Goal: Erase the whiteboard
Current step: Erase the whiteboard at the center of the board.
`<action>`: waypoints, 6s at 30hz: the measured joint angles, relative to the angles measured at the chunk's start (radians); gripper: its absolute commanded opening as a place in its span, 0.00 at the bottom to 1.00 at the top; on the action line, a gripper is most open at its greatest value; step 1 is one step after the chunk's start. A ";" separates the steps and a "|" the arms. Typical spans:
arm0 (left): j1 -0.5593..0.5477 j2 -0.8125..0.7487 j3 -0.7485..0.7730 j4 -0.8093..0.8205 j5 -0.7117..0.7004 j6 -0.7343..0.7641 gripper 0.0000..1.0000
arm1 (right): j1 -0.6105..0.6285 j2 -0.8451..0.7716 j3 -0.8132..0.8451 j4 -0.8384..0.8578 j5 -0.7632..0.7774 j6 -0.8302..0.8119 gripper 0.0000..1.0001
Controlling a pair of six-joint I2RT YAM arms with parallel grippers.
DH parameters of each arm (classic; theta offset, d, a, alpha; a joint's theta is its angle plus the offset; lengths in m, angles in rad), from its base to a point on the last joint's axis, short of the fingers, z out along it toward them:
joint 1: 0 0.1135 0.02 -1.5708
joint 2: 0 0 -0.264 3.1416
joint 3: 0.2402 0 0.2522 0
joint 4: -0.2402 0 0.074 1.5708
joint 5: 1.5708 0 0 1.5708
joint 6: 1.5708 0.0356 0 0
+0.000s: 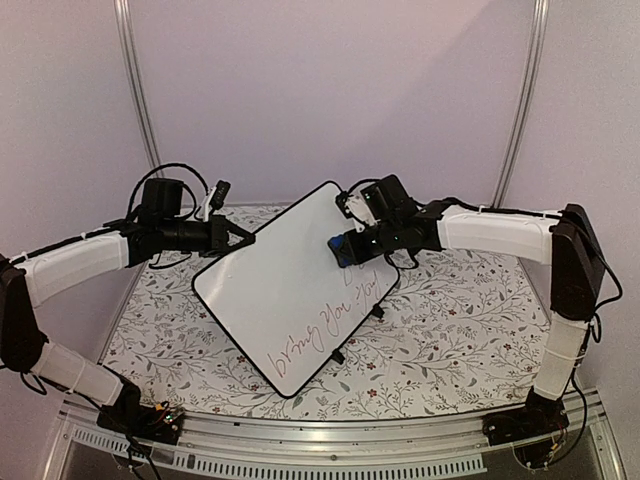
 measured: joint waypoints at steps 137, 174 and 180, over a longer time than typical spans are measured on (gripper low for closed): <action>0.000 0.002 0.000 0.003 0.002 -0.001 0.00 | -0.117 -0.011 -0.052 0.048 -0.079 0.024 0.05; 0.000 0.004 0.000 0.005 0.002 -0.003 0.00 | -0.120 -0.098 -0.299 0.169 -0.142 0.027 0.05; 0.000 0.004 0.000 0.006 0.002 -0.003 0.00 | -0.120 -0.113 -0.332 0.169 -0.145 0.028 0.05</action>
